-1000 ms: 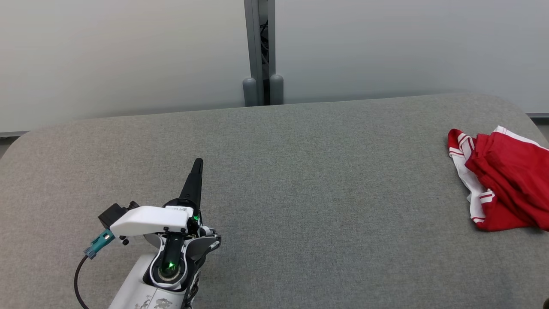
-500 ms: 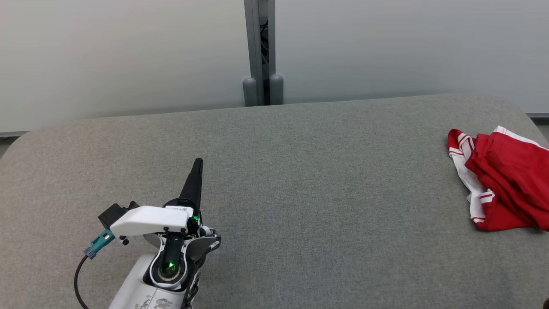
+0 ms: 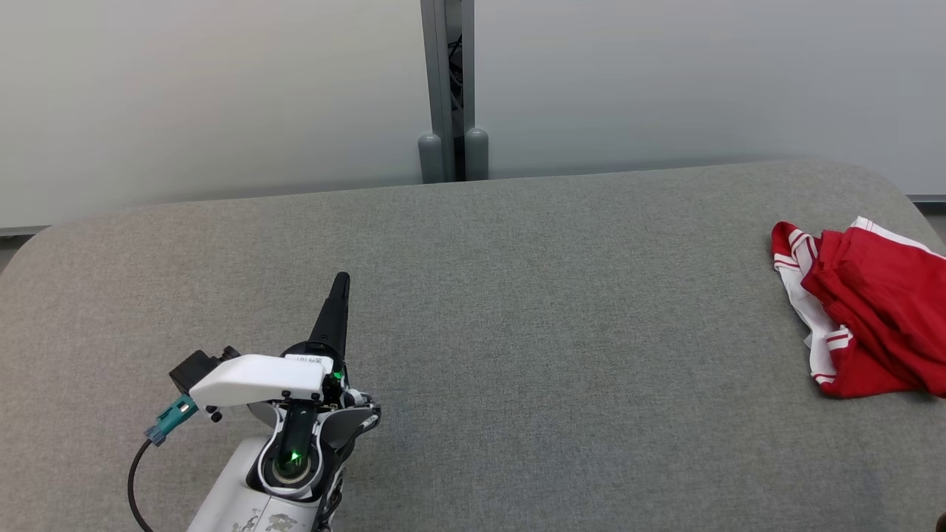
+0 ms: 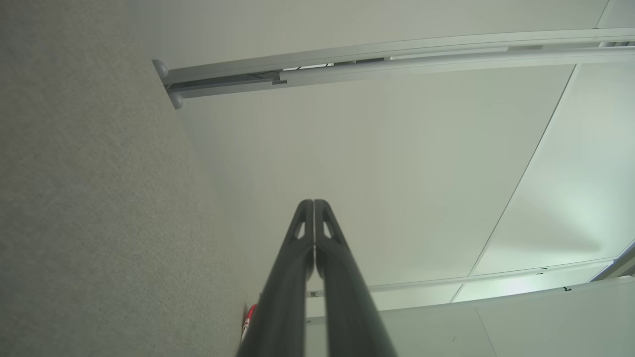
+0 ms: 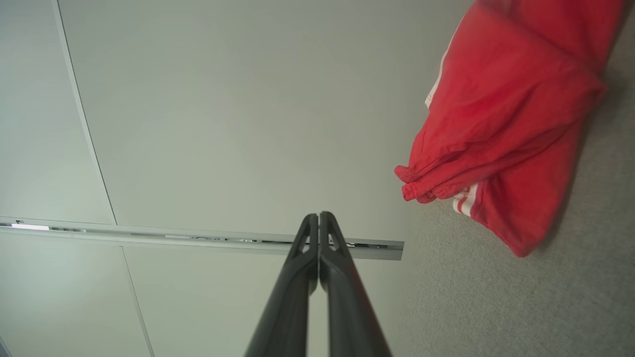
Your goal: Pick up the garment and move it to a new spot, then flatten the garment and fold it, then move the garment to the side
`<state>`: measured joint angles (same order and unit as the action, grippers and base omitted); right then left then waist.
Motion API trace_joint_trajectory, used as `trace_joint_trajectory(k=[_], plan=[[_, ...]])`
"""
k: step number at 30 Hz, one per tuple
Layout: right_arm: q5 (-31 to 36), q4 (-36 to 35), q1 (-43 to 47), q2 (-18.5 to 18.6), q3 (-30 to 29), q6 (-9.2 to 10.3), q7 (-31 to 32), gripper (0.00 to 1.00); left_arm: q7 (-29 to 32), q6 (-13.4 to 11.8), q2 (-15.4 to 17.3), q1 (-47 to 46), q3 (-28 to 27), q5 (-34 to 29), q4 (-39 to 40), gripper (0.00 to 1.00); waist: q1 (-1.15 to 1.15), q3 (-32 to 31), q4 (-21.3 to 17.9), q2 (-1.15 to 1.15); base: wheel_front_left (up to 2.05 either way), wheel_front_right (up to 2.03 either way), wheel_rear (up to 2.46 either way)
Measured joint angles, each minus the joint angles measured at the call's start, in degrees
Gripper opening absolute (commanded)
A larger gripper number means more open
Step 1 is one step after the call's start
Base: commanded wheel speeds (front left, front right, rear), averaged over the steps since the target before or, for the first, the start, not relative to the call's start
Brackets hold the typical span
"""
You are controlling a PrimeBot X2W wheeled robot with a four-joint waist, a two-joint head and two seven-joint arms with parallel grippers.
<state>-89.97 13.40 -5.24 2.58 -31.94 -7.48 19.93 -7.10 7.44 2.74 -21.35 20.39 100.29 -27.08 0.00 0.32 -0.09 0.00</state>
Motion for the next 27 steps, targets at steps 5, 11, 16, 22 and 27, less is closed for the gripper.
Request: trace_joint_trajectory(k=[5,11,16,22,27], plan=[[0.00,0.00,0.00,0.00,0.00,0.00,0.00,0.00,0.00,0.00,0.00,0.00,0.00,0.00,0.00,0.00,0.00,0.00,0.00,0.00,0.00,0.00,0.00],[0.00,0.00,0.00,0.00,-0.01,0.00,0.01,0.00,0.00,0.00,0.00,0.00,0.00,0.00,0.00,0.00,0.00,0.00,0.00,0.00,0.00,0.00,0.00],[0.00,0.00,0.00,0.00,0.00,0.00,0.04,0.00,0.00,0.00,0.00,0.00,0.00,0.00,0.00,0.00,0.00,0.00,0.00,0.00,0.00,0.00,0.00],[0.00,0.00,0.00,0.00,0.01,0.00,0.04,0.00,0.00,0.00,0.00,0.00,0.00,0.00,0.00,0.00,0.00,0.00,0.00,0.00,0.00,0.00,0.00],[0.00,0.00,0.00,0.00,-0.01,0.00,0.04,0.00,0.00,0.00,0.00,0.00,0.00,0.00,0.00,0.00,0.00,0.00,0.00,0.00,0.00,0.00,0.00]])
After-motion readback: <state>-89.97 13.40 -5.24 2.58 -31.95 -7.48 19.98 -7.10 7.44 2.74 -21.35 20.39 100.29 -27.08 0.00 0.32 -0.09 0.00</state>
